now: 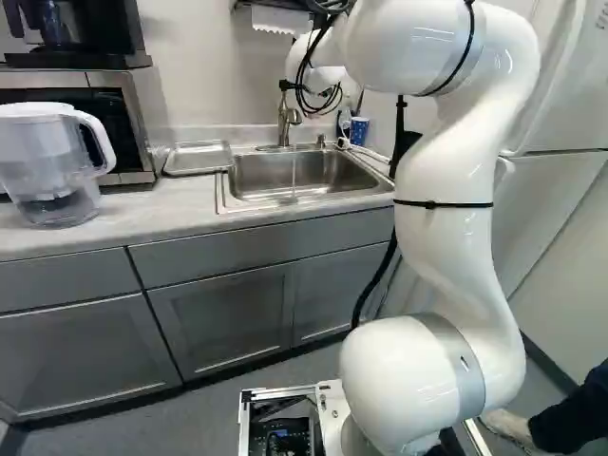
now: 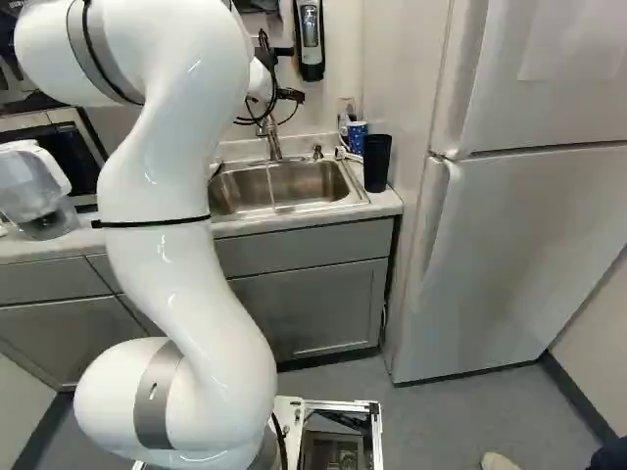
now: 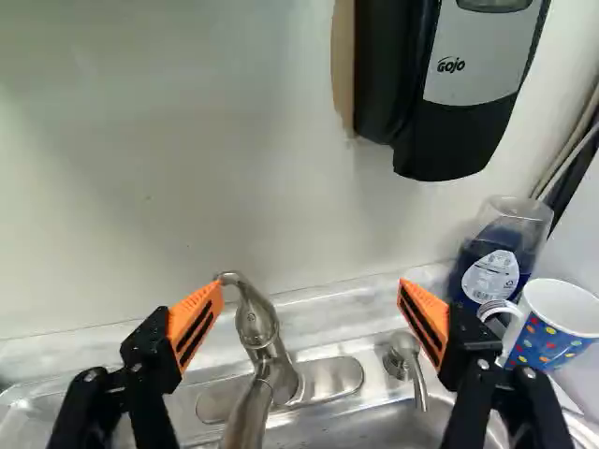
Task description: Rinse the cup and place it in the tray
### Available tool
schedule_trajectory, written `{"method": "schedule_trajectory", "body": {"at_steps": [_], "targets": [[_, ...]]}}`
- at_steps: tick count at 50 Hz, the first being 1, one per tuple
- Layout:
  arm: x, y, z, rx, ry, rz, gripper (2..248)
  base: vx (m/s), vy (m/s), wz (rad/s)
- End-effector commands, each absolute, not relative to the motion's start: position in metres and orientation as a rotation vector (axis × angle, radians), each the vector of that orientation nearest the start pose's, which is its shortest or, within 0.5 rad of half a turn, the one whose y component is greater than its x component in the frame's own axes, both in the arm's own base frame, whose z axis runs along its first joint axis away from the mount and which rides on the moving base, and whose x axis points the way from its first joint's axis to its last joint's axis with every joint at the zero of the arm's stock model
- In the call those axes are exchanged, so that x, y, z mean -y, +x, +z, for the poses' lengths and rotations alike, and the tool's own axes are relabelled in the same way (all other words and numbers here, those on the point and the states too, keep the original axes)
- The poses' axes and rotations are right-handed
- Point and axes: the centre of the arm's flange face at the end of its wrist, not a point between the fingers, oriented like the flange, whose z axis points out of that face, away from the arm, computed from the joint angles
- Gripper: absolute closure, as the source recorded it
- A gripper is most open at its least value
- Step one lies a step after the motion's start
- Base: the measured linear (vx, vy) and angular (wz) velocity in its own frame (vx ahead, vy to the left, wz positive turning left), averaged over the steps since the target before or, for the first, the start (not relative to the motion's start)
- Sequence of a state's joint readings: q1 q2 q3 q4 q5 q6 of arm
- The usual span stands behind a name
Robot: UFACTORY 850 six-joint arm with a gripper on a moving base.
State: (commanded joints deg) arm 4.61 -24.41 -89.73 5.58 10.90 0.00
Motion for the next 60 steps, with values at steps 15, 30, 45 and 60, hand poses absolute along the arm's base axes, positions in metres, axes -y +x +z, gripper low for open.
{"method": "schedule_trajectory", "body": {"at_steps": [15, 30, 45, 60], "targets": [[-0.061, 0.668, 0.659, -0.02, -2.41, -1.855, 3, 0.0, 0.0, 0.0], [-0.068, 0.638, 0.662, 0.0, -2.415, -1.833, 3, 0.0, 0.0, 0.0], [-0.072, 0.607, 0.662, 0.016, -2.446, -1.781, 3, 0.0, 0.0, 0.0], [-0.072, 0.574, 0.658, 0.028, -2.507, -1.691, 3, 0.0, 0.0, 0.0]]}}
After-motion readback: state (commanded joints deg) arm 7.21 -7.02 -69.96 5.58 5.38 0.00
